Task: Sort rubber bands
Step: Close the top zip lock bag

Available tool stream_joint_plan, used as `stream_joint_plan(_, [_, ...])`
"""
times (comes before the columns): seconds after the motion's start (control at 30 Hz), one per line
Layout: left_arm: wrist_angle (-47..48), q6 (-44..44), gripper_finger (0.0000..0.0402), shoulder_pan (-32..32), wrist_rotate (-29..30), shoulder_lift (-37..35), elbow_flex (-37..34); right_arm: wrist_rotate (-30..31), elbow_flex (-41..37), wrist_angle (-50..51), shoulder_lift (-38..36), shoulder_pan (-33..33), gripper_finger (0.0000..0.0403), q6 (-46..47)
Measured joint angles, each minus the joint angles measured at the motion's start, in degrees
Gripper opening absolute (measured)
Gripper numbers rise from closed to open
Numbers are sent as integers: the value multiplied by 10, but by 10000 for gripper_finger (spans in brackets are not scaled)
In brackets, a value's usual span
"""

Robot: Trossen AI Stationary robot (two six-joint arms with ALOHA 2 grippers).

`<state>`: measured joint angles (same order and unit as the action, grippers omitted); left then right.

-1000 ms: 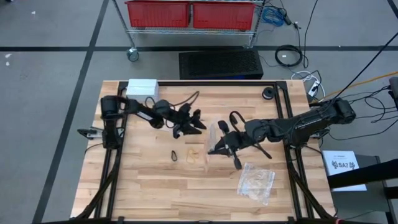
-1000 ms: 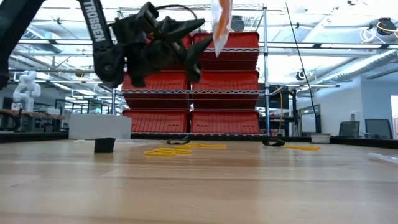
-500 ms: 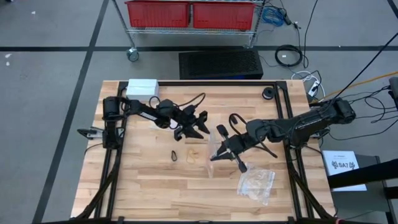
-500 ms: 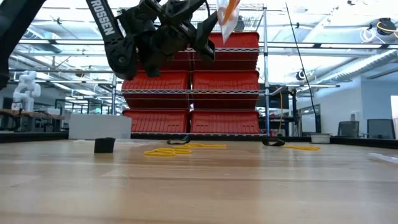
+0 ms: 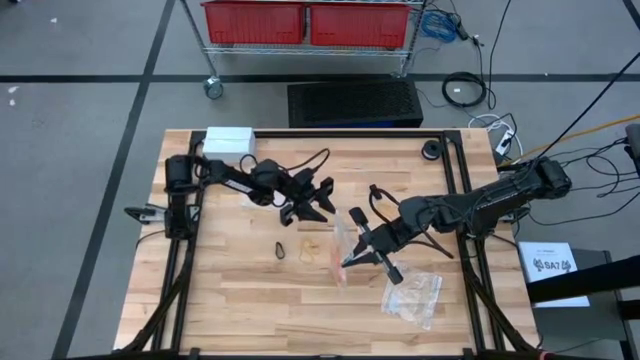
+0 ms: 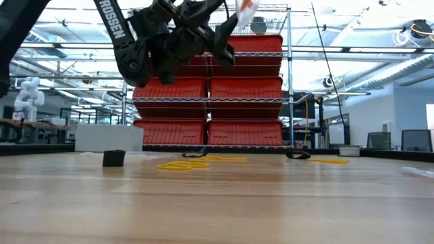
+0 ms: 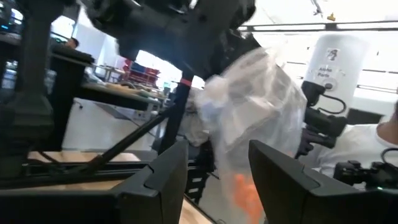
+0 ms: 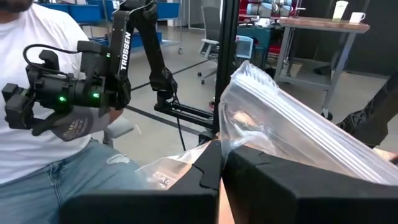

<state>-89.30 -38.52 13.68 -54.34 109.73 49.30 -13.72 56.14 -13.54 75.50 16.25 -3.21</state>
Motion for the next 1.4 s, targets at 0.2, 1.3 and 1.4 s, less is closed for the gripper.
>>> stream_joint_plan(0.2, [28,1,176,-7,8,0,38,0,0,-5,0,0,0,-5])
stream_joint_plan(1.3, [162,61,5,61,-8,0,37,108,0,179,0,-28,20,167])
stream_joint_plan(1.4, [161,59,5,75,-25,0,35,132,0,227,0,-43,35,187])
